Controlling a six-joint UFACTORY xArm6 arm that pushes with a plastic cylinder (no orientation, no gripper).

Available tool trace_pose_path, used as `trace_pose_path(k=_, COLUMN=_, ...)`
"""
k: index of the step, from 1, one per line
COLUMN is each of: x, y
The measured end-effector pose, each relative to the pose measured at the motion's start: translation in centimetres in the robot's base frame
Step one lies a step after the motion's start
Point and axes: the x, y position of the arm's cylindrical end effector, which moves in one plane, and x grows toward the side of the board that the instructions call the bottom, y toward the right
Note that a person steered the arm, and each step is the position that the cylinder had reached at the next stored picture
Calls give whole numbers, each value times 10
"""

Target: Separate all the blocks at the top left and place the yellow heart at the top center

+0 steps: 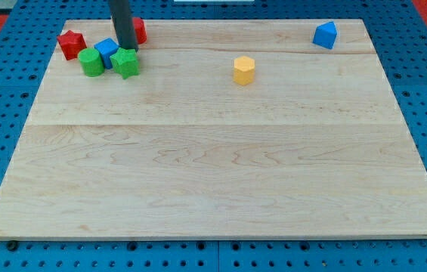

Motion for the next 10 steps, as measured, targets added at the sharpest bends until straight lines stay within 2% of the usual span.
trace_pose_path(k=2, x=-40, y=-19)
trace_pose_path(k=5, x=-80, y=-84)
trace_pose_path(k=6, x=-81, y=-67)
trace_pose_path(k=8, x=-79, y=38)
trace_pose_path(k=9, x=-79, y=42)
trace_pose_path(k=10, x=-80, y=16)
